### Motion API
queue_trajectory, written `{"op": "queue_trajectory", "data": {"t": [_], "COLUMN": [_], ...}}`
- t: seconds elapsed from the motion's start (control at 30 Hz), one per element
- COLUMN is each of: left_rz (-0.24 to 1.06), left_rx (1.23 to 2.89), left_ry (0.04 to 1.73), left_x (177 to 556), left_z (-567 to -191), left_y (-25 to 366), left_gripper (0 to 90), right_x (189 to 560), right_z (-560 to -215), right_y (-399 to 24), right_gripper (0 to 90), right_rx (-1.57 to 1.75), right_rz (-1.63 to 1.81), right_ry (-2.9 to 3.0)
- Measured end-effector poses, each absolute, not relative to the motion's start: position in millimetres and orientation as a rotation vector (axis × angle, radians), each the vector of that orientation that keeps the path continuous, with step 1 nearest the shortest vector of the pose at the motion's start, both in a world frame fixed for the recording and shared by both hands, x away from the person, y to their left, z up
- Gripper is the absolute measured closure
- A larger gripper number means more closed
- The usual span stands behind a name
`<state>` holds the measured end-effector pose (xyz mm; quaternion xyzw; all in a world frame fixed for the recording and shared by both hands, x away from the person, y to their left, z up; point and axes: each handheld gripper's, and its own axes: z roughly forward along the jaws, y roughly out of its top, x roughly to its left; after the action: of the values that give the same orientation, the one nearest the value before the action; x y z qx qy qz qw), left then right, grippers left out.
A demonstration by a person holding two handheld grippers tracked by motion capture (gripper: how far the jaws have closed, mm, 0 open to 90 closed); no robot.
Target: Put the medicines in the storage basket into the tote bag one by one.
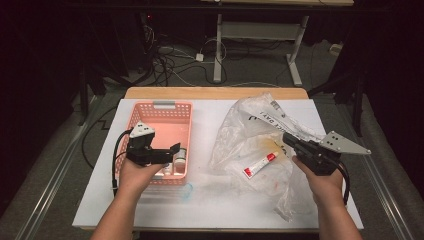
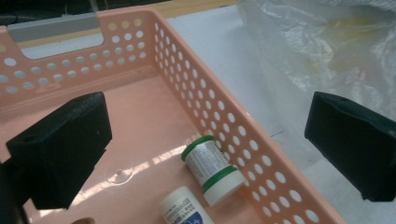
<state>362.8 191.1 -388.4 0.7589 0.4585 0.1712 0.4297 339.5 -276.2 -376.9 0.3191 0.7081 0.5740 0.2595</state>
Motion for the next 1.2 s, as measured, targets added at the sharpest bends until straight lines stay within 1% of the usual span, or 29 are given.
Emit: {"op": "queue_trajectory", "data": {"t": [0.2, 0.33, 0.57, 0.7, 0.73, 0.8, 0.93, 1.2], "left_rz": [0.383, 0.379, 0.328, 0.255, 0.223, 0.197, 0.122, 0.045], "left_rx": [1.895, 1.929, 1.988, 2.034, 2.042, 2.068, 2.139, 2.224], "left_ry": [1.172, 1.184, 1.231, 1.267, 1.273, 1.288, 1.323, 1.371], "left_x": [379.0, 387.5, 404.4, 413.0, 415.1, 417.8, 423.5, 429.4], "left_z": [-389.4, -390.9, -397.4, -403.1, -404.9, -407.3, -414.2, -417.9], "left_y": [190.3, 188.8, 186.1, 184.2, 184.0, 183.3, 179.8, 169.8], "left_gripper": [0.5, 2.0, 4.1, 8.1, 10.1, 14.5, 17.9, 31.5], "right_x": [340.4, 341.1, 339.3, 339.0, 338.8, 338.5, 338.7, 338.7], "right_z": [-379.0, -379.8, -377.3, -376.1, -376.0, -375.9, -376.2, -376.1], "right_y": [-275.4, -275.3, -273.6, -275.1, -275.4, -275.5, -275.5, -275.5], "right_gripper": [90.0, 90.0, 90.0, 90.0, 90.0, 90.0, 90.0, 90.0], "right_rx": [0.873, 0.868, 0.860, 0.859, 0.861, 0.863, 0.863, 0.863], "right_rz": [1.556, 1.551, 1.549, 1.550, 1.551, 1.553, 1.553, 1.553], "right_ry": [1.924, 1.933, 1.928, 1.922, 1.921, 1.921, 1.920, 1.920]}}
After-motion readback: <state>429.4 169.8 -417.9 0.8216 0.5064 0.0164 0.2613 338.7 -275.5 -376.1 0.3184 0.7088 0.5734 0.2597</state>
